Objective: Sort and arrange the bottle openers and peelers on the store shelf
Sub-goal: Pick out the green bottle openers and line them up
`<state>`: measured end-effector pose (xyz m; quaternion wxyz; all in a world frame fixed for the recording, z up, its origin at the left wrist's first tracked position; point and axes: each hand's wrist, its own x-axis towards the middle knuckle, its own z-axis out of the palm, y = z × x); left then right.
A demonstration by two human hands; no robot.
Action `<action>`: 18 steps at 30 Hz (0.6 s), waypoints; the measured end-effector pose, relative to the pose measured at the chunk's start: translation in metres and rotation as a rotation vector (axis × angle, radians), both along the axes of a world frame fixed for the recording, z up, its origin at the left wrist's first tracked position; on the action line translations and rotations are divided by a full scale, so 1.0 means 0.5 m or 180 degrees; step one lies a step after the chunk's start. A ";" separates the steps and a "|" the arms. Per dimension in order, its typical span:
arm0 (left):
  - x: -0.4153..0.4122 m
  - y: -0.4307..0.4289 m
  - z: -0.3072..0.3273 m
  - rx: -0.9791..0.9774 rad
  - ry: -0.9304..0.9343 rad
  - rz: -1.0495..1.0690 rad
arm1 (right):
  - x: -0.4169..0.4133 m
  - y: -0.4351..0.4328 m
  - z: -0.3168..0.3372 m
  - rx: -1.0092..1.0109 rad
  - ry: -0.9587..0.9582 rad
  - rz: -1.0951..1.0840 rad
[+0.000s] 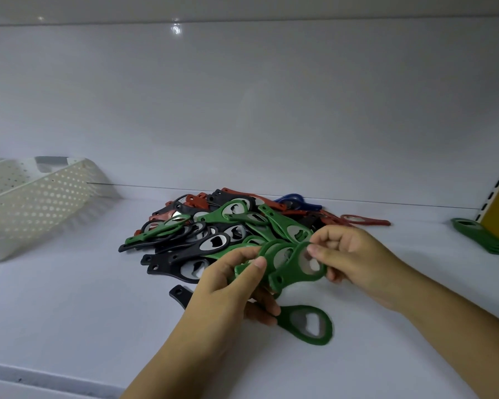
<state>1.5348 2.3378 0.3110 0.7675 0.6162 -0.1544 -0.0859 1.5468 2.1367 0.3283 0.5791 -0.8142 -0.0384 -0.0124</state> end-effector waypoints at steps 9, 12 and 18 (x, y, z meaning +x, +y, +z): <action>-0.006 0.010 0.003 -0.0204 0.0421 -0.1234 | -0.020 0.026 0.007 0.0333 -0.0624 0.0181; -0.001 0.009 -0.002 -0.0248 0.0562 -0.1530 | -0.029 0.042 0.001 0.0191 -0.0814 0.0322; 0.015 0.017 -0.004 -0.0758 0.0844 -0.1659 | -0.022 0.002 0.009 -0.1905 -0.0572 0.0563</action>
